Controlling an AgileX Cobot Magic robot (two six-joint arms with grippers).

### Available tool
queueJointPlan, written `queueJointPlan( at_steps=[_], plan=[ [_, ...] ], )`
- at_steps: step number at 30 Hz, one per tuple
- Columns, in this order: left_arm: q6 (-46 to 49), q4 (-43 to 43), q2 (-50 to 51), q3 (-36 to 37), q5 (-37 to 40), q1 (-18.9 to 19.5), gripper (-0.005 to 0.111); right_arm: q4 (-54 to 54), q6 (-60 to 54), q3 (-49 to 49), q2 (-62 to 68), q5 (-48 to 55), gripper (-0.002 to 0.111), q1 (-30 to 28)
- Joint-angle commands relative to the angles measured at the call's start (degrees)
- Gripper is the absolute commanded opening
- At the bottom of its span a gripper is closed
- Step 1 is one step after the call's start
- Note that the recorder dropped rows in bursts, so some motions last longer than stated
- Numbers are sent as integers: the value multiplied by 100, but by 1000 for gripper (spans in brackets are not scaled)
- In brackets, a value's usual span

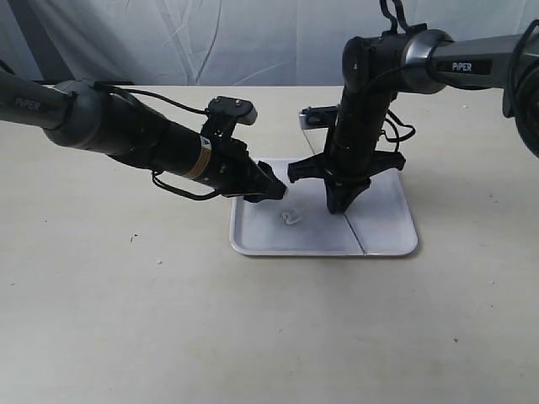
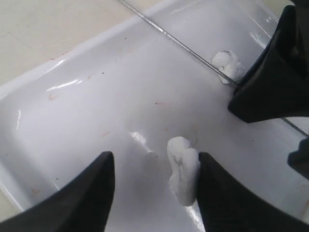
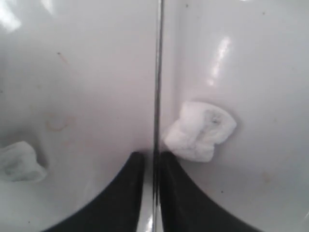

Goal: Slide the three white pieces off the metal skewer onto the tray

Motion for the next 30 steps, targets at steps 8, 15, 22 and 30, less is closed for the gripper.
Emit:
queueJointPlan(
  at_steps=[8,15,22,30],
  plan=[
    [-170,-31,22,-25,-170,22,49,-278,106,61,33,57,43,-28],
    [-307,-198,22,-25,-996,420,49,-929,241,61,-538,232,43,-28],
    [-307,-864,32,-34,-2013,701,49,-374,203,61,-926,137,43,-28],
    [-421,-1350,334,-151,-2615,701,49,216,174,61,-953,100,43,-18]
  ],
)
